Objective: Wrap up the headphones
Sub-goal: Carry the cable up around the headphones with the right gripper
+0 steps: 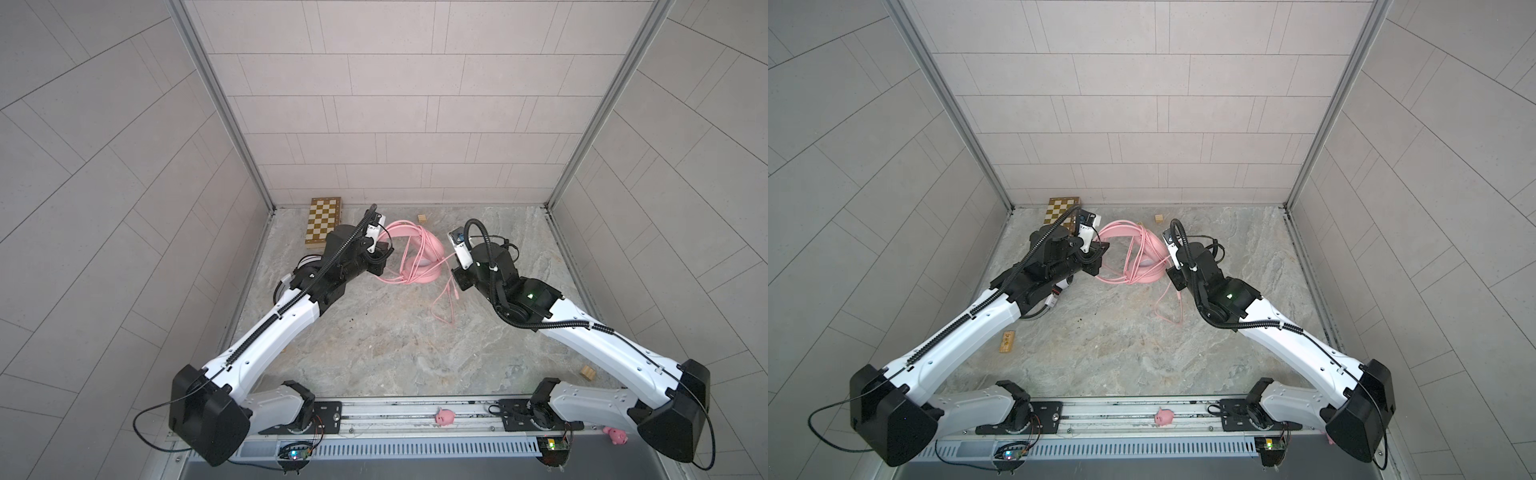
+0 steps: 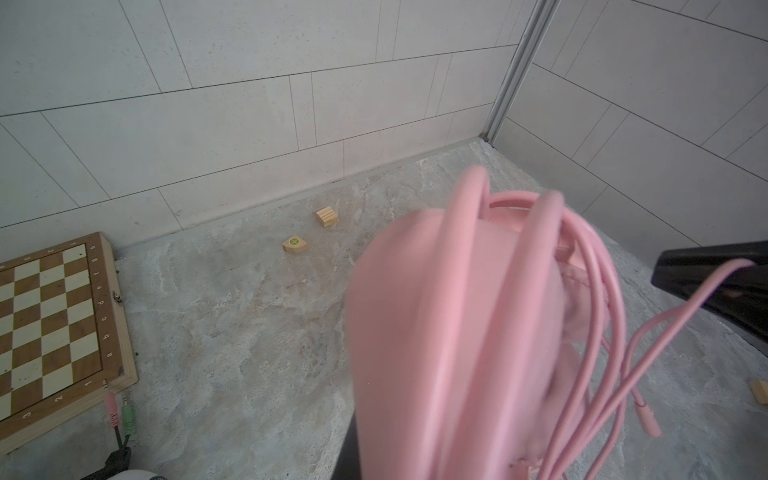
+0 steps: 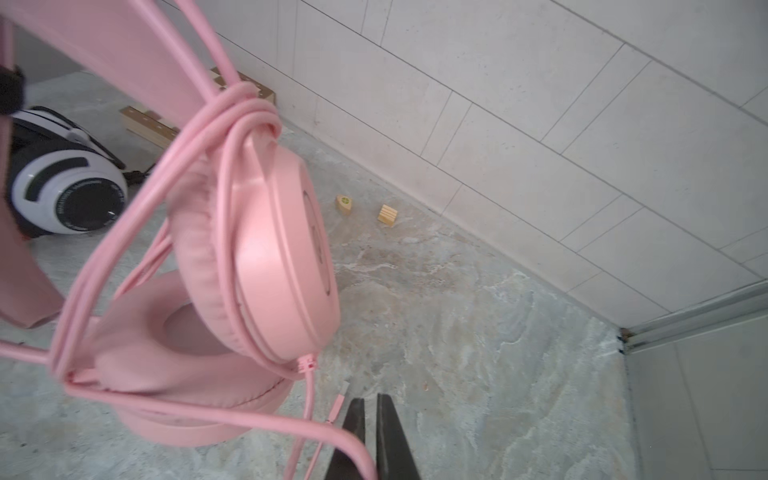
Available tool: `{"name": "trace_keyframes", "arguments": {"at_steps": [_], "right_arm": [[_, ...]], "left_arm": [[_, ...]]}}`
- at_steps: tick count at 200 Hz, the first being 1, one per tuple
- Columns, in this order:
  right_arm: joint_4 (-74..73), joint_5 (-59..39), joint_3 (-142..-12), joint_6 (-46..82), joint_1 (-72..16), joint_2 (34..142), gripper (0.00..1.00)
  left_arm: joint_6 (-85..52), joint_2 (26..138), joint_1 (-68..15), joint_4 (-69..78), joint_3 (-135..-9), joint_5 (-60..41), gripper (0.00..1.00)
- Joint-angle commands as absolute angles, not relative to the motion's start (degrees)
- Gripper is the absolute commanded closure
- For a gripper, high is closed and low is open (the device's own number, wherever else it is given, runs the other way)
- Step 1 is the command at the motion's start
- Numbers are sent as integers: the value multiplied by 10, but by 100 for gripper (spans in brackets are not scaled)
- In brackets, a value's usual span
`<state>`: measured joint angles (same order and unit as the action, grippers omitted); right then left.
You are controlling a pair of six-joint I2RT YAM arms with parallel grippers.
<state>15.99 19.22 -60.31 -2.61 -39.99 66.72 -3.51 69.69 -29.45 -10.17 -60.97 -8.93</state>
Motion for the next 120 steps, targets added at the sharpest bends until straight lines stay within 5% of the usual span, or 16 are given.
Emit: {"name": "trace_keyframes", "arguments": {"at_steps": [1,120], "right_arm": [[76,313,-633,-61,-391,657,91],[26,264,-716,-97,-395,671,91]], "left_arm": [[16,676,-297,-141,-608,-90,100],[39,709,-305,-183,-639,-191,100]]}}
